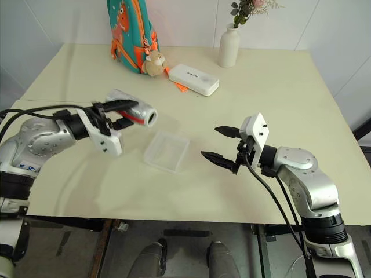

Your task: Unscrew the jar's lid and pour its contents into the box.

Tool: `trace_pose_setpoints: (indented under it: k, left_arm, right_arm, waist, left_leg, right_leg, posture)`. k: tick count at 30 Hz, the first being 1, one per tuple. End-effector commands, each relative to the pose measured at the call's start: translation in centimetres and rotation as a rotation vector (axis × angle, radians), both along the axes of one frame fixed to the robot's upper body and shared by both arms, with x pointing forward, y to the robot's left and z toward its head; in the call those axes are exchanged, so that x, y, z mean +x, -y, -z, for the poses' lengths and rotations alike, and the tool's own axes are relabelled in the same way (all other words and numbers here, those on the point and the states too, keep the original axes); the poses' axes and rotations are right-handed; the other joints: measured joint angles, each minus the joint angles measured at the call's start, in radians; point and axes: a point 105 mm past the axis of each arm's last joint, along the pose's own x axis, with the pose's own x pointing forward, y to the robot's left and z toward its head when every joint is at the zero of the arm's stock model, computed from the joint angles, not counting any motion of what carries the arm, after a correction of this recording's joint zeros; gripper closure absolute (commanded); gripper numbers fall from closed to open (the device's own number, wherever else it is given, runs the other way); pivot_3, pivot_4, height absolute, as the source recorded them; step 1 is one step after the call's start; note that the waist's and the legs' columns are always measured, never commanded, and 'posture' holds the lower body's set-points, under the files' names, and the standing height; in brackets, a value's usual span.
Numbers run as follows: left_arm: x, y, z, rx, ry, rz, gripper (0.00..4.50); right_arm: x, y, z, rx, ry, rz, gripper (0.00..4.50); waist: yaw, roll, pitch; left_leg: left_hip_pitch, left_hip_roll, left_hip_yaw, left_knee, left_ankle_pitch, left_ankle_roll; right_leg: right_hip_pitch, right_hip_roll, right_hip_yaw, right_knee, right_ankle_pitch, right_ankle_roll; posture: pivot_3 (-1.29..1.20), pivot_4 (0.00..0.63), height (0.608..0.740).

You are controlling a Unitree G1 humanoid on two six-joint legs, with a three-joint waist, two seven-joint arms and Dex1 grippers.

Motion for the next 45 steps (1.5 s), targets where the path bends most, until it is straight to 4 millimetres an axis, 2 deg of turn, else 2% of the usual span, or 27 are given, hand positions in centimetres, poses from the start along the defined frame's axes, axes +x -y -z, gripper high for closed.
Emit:
trace_pose_setpoints:
  k: [1, 6, 11, 17, 22, 30, 35, 38, 41, 45]
  left_arm:
    - [-0.1, 0.7, -1.4, 0.139, 0.184, 0.091, 2.54]
    - [0.8, 2.1, -1.7, 0.273, 0.372, 0.190, 2.54]
    - [1.3, 2.7, -1.3, 0.360, 0.424, 0.257, 2.54]
    - [1.1, 4.1, -3.9, 0.404, 0.594, 0.333, 2.54]
    - [1.2, 3.9, -4.2, 0.451, 0.585, 0.356, 2.54]
    - [0.9, 3.2, -3.6, 0.442, 0.516, 0.370, 2.54]
    - [0.4, 2.6, -4.0, 0.289, 0.423, 0.337, 2.54]
    - [0.4, 1.9, -3.9, 0.151, 0.301, 0.285, 2.54]
    - [1.6, 0.2, -3.9, -0.138, 0.112, 0.127, 2.54]
    - [4.4, -2.8, -4.4, -0.666, -0.170, -0.160, 2.54]
  right_arm:
    - [-0.3, 0.2, -1.1, 0.019, 0.056, 0.008, 0.03]
    - [-0.3, -0.1, -1.0, 0.045, 0.056, 0.019, 0.03]
    - [-0.2, -0.4, -1.1, 0.081, 0.062, 0.032, 0.03]
    - [0.0, -0.6, -0.7, 0.121, 0.060, 0.044, 0.03]
    - [0.1, -1.3, -0.6, 0.139, 0.062, 0.034, 0.03]
    - [0.3, -1.0, -0.7, 0.140, 0.065, 0.038, 0.03]
    - [0.3, -0.8, -0.7, 0.131, 0.064, 0.040, 0.03]
    - [0.2, -0.7, -0.6, 0.124, 0.062, 0.040, 0.03]
    - [0.3, -0.5, -0.8, 0.120, 0.066, 0.044, 0.03]
    - [0.3, -0.4, -0.9, 0.117, 0.070, 0.046, 0.03]
  waist:
    - [0.001, 0.000, 0.000]
    - [0.002, 0.000, 0.000]
    - [-0.002, 0.000, 0.000]
    - [0.003, 0.000, 0.000]
    - [-0.001, 0.000, 0.000]
    - [0.001, 0.000, 0.000]
    - [-0.001, 0.000, 0.000]
    - [0.000, 0.000, 0.000]
    - [-0.001, 0.000, 0.000]
    - [-0.001, 0.000, 0.000]
  left_leg:
    - [0.000, 0.000, 0.000, 0.000, 0.000, 0.000]
    - [0.000, 0.000, 0.001, 0.002, 0.000, 0.001]
    - [0.000, 0.000, 0.002, 0.002, 0.000, 0.001]
    - [-0.001, 0.000, 0.003, 0.002, 0.000, 0.001]
    - [0.000, 0.000, 0.003, 0.002, 0.000, 0.001]
    - [0.000, 0.000, 0.004, 0.004, 0.000, 0.000]
    - [0.000, 0.000, 0.004, 0.008, 0.000, 0.001]
    - [0.000, 0.000, 0.004, 0.009, 0.000, 0.001]
    - [0.001, 0.000, 0.005, 0.010, 0.000, 0.001]
    - [0.001, 0.000, 0.007, 0.013, 0.000, 0.001]
  right_leg:
    - [0.000, 0.000, 0.000, 0.000, 0.000, 0.000]
    - [0.000, 0.000, 0.001, 0.001, 0.001, 0.002]
    - [0.000, 0.000, 0.002, 0.002, 0.001, 0.002]
    - [-0.001, 0.000, 0.002, 0.002, 0.001, 0.002]
    - [-0.002, 0.000, 0.003, 0.004, 0.001, 0.003]
    - [-0.004, 0.000, 0.004, 0.008, 0.000, 0.003]
    - [-0.004, 0.000, 0.004, 0.011, 0.000, 0.003]
    - [-0.004, 0.000, 0.004, 0.013, 0.000, 0.003]
    - [-0.004, 0.000, 0.005, 0.015, 0.000, 0.003]
    - [-0.004, 0.000, 0.006, 0.017, 0.000, 0.003]
  posture:
    - [0.00, 0.150, 0.740]
    - [0.00, 0.150, 0.740]
    - [0.00, 0.150, 0.740]
    - [0.00, 0.150, 0.740]
    - [0.00, 0.150, 0.740]
    - [0.00, 0.150, 0.740]
    - [0.00, 0.150, 0.740]
    - [0.00, 0.150, 0.740]
    - [0.00, 0.150, 0.740]
    - [0.00, 0.150, 0.740]
